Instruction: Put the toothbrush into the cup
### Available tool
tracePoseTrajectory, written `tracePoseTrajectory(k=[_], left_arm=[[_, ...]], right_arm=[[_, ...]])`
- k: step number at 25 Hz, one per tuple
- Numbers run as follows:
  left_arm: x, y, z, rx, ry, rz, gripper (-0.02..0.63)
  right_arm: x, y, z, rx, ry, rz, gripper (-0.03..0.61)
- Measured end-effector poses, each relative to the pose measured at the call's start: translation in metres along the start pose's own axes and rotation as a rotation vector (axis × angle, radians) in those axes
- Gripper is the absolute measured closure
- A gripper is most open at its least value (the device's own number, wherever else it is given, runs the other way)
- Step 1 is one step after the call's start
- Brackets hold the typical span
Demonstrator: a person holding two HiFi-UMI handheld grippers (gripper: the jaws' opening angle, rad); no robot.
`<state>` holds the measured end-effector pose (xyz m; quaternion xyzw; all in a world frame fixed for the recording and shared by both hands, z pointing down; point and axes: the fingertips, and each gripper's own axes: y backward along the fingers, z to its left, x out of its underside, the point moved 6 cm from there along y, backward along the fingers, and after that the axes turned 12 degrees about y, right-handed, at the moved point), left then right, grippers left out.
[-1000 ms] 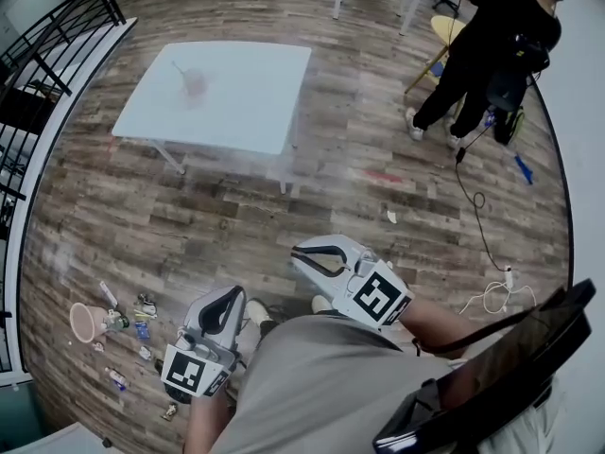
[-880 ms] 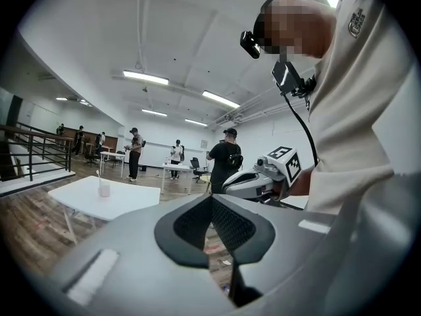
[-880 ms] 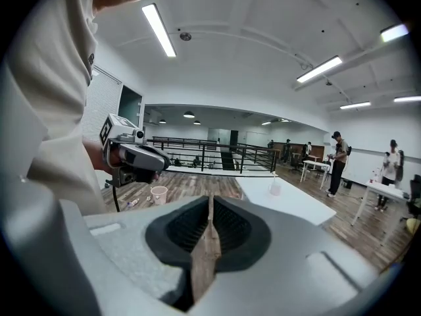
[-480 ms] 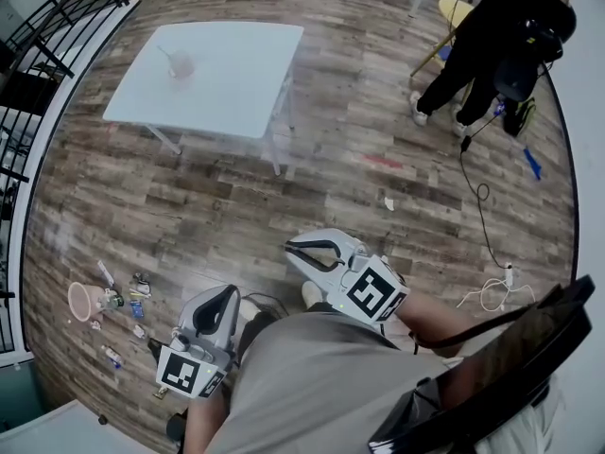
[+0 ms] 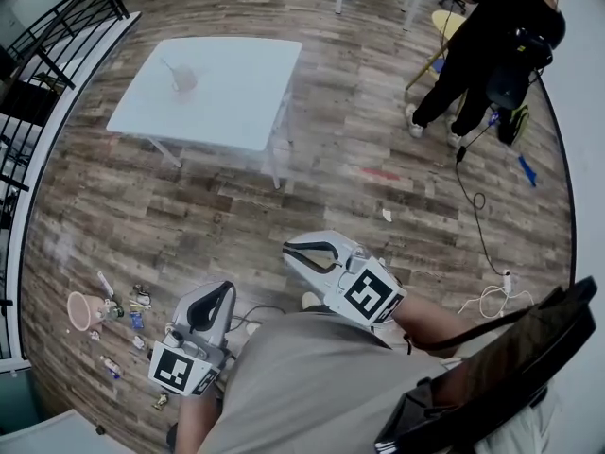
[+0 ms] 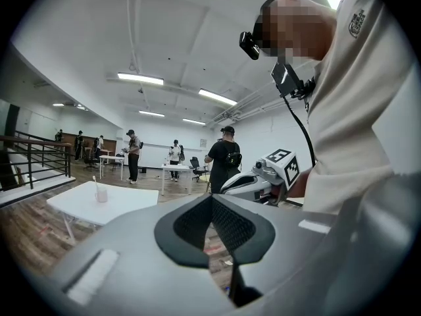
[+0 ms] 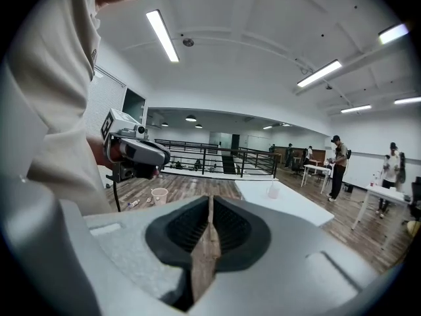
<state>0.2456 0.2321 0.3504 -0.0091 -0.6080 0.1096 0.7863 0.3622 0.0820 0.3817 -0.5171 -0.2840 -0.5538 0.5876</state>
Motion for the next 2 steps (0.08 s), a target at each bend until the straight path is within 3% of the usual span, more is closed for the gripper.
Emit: tracePoseTrajectory(k=[2], left_arm=[[-0.0030, 0.0068, 0.0041, -0.005, 0.001, -0.004, 0.607]], right_arm=[[-0.0063, -0.0072, 0.0020, -0.006, 0.010, -0.003, 0.555]])
